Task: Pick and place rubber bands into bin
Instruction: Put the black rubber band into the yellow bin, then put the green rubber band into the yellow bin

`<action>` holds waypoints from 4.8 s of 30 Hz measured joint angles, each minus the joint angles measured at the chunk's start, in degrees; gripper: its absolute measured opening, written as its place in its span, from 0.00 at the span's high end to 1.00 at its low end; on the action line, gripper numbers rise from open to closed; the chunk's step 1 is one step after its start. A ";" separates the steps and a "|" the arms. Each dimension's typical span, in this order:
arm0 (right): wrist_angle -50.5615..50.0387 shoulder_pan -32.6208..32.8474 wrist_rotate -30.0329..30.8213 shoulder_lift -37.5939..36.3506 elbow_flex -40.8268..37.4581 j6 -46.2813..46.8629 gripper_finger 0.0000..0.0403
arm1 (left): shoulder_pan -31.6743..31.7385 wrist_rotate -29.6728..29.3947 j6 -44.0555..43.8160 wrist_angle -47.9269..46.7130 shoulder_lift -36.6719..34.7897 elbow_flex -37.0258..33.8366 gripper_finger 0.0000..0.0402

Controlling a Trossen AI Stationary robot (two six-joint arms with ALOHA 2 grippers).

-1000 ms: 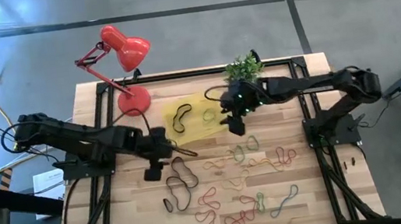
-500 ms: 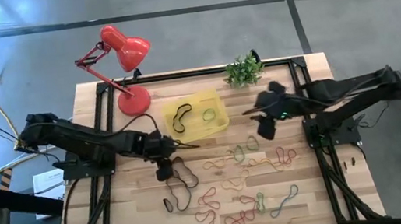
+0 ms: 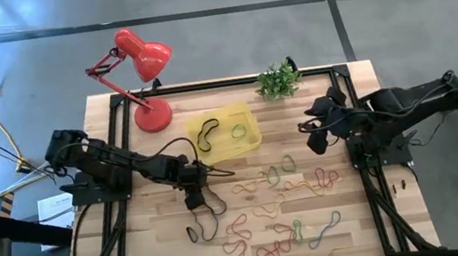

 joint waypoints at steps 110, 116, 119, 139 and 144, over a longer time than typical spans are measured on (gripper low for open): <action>-0.81 -1.36 3.74 0.09 0.00 -0.07 0.55 | 27.82 -12.94 47.14 -7.70 5.67 22.21 0.76; -0.81 -1.36 3.72 0.09 0.00 -0.07 0.55 | 27.80 -13.09 47.12 -7.65 5.67 22.21 0.58; -0.81 -1.36 3.72 0.10 0.00 -0.04 0.55 | 27.82 -9.37 47.12 -7.66 4.87 22.26 0.51; 0.44 -1.32 -6.11 0.30 -3.58 -1.80 0.55 | 10.75 -1.96 48.27 -19.82 -14.80 27.55 0.44; 9.29 -1.22 -13.30 0.37 -15.37 1.21 0.55 | 5.15 -9.18 44.87 -21.12 -15.88 27.53 0.44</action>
